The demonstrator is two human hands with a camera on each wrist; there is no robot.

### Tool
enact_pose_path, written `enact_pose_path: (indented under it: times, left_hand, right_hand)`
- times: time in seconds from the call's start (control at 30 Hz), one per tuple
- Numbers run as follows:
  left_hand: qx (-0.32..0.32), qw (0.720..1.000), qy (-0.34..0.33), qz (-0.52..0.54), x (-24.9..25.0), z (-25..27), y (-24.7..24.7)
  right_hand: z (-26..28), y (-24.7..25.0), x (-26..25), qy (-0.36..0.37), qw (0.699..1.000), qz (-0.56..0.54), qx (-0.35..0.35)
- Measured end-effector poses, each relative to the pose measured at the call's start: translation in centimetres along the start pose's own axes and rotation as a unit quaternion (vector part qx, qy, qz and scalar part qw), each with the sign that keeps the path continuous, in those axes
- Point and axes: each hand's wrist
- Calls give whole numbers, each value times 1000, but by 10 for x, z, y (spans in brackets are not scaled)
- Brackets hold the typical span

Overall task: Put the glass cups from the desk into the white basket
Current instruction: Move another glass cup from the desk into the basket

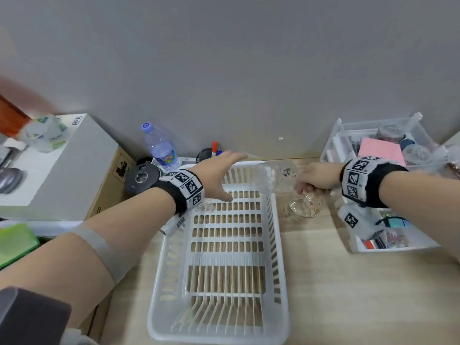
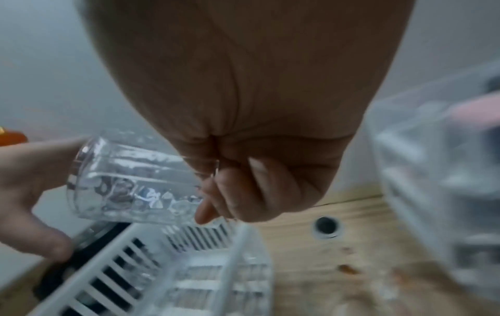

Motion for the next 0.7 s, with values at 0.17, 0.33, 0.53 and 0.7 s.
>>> enact_pose_path:
  times: [0.17, 0.33, 0.53, 0.7]
  left_hand:
    - [72, 997, -28, 12, 5, -2, 7]
    - [43, 998, 42, -12, -27, -5, -4]
    - [-64, 982, 156, -89, -45, -34, -43]
    - [-126, 962, 164, -177, -39, -57, -76]
  right_hand:
    - [-38, -36, -57, 24, 986, -149, -76]
    - [-64, -55, -66, -3, 986, -167, -21]
    - [-66, -42, -15, 19, 994, -66, 89]
    - [-59, -23, 49, -15, 979, -48, 196]
Point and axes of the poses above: each hand's wrist, its own z-axis away from the middle knuckle, its own y-axis out of the back of the hand, x = y × z, and after that the axes turned 6 degrees about -x, right-handed
